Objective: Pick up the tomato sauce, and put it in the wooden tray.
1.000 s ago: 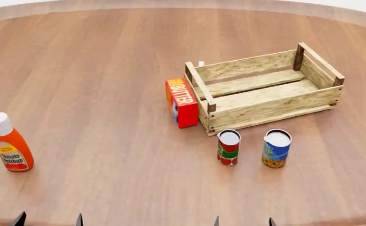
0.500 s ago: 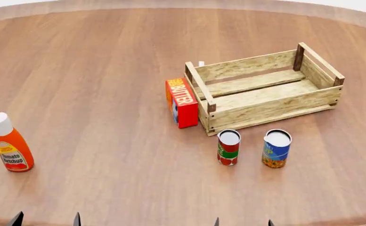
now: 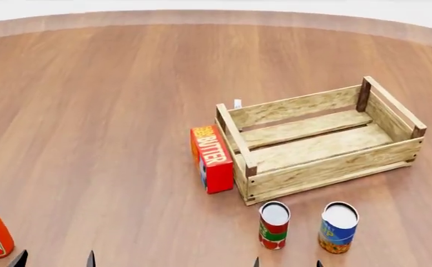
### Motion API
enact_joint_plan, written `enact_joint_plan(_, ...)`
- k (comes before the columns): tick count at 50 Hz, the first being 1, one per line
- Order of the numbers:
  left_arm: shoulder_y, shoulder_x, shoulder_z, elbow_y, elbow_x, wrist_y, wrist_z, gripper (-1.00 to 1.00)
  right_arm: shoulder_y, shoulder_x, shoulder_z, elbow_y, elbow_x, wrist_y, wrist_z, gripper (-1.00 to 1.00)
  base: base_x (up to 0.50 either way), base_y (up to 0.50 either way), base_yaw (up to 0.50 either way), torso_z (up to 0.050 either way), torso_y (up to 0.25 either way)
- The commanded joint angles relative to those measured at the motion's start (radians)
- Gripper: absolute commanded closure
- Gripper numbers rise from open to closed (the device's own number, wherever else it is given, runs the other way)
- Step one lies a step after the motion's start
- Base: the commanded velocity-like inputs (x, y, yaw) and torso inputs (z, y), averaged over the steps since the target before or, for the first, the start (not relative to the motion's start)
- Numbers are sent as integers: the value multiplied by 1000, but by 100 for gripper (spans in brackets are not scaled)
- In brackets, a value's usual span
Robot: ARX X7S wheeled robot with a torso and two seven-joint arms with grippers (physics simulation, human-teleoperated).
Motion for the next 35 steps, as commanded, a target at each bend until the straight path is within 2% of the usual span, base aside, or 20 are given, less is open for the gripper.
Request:
enact_joint_plan(1,-4,-12,15,-6,-12,4,-15,-100,3,12,-15,3,13,-3,11,-100,500,0,0,0,0)
enact_joint_plan(35,-7,-39,48,-2,-40,4,-47,-100,7,37,-50,6,34,-9,42,-100,500,0,0,0,0)
